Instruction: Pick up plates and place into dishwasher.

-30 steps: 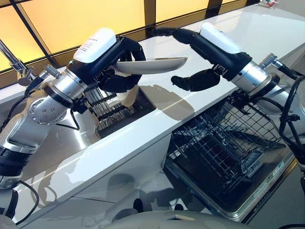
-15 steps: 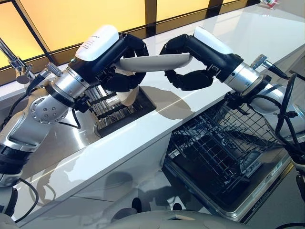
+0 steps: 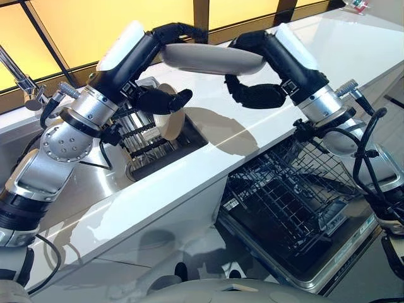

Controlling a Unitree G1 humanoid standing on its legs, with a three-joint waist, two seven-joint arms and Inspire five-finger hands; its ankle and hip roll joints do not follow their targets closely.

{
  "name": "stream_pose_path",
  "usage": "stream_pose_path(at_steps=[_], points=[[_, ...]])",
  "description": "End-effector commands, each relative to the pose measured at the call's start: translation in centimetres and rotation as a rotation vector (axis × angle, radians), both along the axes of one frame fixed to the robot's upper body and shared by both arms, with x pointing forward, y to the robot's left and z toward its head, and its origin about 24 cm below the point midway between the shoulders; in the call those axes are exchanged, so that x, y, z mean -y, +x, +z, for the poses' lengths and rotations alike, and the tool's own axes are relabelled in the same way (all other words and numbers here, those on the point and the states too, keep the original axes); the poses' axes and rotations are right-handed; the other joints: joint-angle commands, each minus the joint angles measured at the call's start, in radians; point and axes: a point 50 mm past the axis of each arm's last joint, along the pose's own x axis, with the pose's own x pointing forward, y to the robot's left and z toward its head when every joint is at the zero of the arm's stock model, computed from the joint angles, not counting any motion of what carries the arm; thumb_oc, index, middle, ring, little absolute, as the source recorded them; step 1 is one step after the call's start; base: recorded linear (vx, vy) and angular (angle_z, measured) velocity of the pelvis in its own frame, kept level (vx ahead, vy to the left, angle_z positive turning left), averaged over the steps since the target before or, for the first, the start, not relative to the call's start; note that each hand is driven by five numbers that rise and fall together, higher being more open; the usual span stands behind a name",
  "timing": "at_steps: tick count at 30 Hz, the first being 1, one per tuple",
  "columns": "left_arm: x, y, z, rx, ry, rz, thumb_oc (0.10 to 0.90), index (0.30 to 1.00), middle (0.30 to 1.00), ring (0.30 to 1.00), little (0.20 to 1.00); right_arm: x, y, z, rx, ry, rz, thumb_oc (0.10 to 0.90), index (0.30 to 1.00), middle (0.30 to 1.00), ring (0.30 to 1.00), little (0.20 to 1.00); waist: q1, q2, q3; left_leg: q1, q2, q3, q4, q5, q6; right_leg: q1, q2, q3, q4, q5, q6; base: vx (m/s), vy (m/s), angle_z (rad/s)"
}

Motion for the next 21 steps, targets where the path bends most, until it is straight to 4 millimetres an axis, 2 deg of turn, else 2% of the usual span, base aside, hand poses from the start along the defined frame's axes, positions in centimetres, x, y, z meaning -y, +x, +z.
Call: stream_pose_path(at_steps=[1, 6, 13, 15, 21], points=[[-4.2, -0.8, 4.1, 0.215, -0.182, 0.169, 0.8, 0.9, 0.9, 0.9, 0.9, 5.3, -1.5, 5.6, 0.369, 0.231, -0.239, 0.1, 0.3, 0.3, 0.3, 0.2, 0.003, 0.002, -0.075, 0.061, -0.072, 0.013, 0.002, -0.133, 0.046, 0.009, 0.075, -0.007, 0.009, -0.015, 0.005, 0.0, 0.0, 0.0], [-8.1, -1.7, 3.7, 0.243, -0.261, 0.322, 0.8, 0.9, 0.9, 0.9, 0.9, 10.9, -1.9, 3.7, 0.359, 0.34, -0.506, 0.1, 0.3, 0.3, 0.3, 0.2, 0.001, 0.003, -0.075, 0.062, -0.071, 0.015, 0.002, -0.135, 0.047, 0.009, 0.075, -0.008, 0.009, -0.017, 0.004, 0.0, 0.0, 0.0], [-12.2, -2.2, 2.0, 0.204, -0.398, 0.462, 0.8, 0.9, 0.9, 0.9, 0.9, 18.6, -3.5, 0.0, 0.239, 0.702, -0.785, 0.1, 0.3, 0.3, 0.3, 0.2, 0.0, 0.007, -0.072, 0.066, -0.071, 0.017, 0.002, -0.14, 0.043, 0.013, 0.073, -0.012, 0.008, -0.02, 0.005, 0.0, 0.0, 0.0], [-12.9, -2.2, 1.3, 0.182, -0.419, 0.489, 0.8, 0.9, 0.9, 0.9, 0.9, 20.0, -3.8, -1.5, 0.187, 0.759, -0.835, 0.1, 0.3, 0.3, 0.3, 0.2, 0.002, 0.008, -0.069, 0.068, -0.071, 0.016, 0.002, -0.141, 0.044, 0.014, 0.072, -0.014, 0.007, -0.02, 0.005, 0.0, 0.0, 0.0], [-13.9, -2.3, 0.5, 0.167, -0.43, 0.545, 0.8, 0.9, 0.9, 0.9, 0.9, 21.9, -4.5, -4.0, 0.091, 0.692, -1.011, 0.1, 0.3, 0.3, 0.3, 0.2, -0.001, 0.007, -0.064, 0.069, -0.072, 0.018, 0.002, -0.141, 0.044, 0.015, 0.069, -0.019, 0.008, -0.021, 0.005, 0.0, 0.0, 0.0]])
